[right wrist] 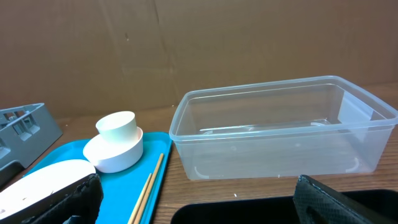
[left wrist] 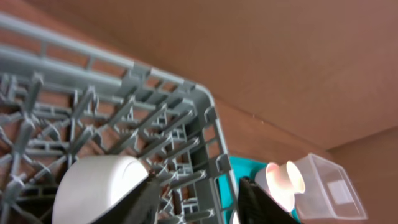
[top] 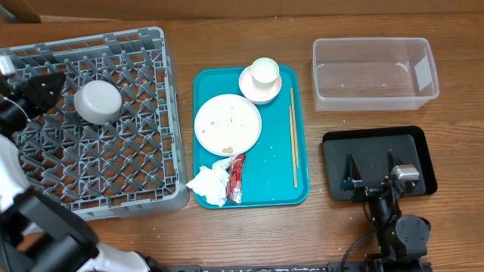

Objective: Sort waste into correct bins and load items into the dishwasher
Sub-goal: 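Lower the white bowl upside down into the rack and release, then move the left gripper back over the tray toward the pink bowl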

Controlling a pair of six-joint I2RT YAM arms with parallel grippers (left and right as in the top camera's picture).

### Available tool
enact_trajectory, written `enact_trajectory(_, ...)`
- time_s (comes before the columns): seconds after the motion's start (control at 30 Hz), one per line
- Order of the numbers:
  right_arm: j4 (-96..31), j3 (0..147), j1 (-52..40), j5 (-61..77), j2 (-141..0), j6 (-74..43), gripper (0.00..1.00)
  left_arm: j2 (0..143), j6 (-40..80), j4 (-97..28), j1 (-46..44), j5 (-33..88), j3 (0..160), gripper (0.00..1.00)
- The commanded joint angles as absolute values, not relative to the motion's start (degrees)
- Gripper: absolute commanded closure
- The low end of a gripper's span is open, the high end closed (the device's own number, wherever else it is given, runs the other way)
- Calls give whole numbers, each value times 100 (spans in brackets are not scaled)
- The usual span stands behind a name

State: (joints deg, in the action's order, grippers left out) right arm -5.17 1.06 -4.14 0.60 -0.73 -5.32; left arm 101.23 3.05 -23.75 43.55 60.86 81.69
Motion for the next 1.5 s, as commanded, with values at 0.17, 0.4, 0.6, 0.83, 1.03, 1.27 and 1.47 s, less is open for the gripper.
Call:
enact_trajectory(0.17,-484,47,-410,5,-16,-508,0,9476,106,-3072,3804,4473,8261,78)
enact_trajectory(0.4,-484,47,-410,5,-16,-508,0,10186,-183,-3376,2895,2119,8261,83)
enact_trajectory(0.6,-484,47,-410,5,-16,-508,0,10608,-489,-3181,2484,1485,8261,83)
enact_trajectory(0.83,-484,47,-410,5,-16,-508,0,10606,-270,-3328,2412,-274,8261,82)
enact_trajectory(1.03,-484,47,-410,5,-16,-506,0,10613,-276,-3551,2453,-720,8261,79)
enact_trajectory(1.27,-484,47,-410,5,-16,-508,0,10141,305,-3774,2427,-1079,8440,85)
enact_trajectory(1.47,-484,47,-410,5,-16,-508,0,9218,331,-4228,2408,38,8982,51)
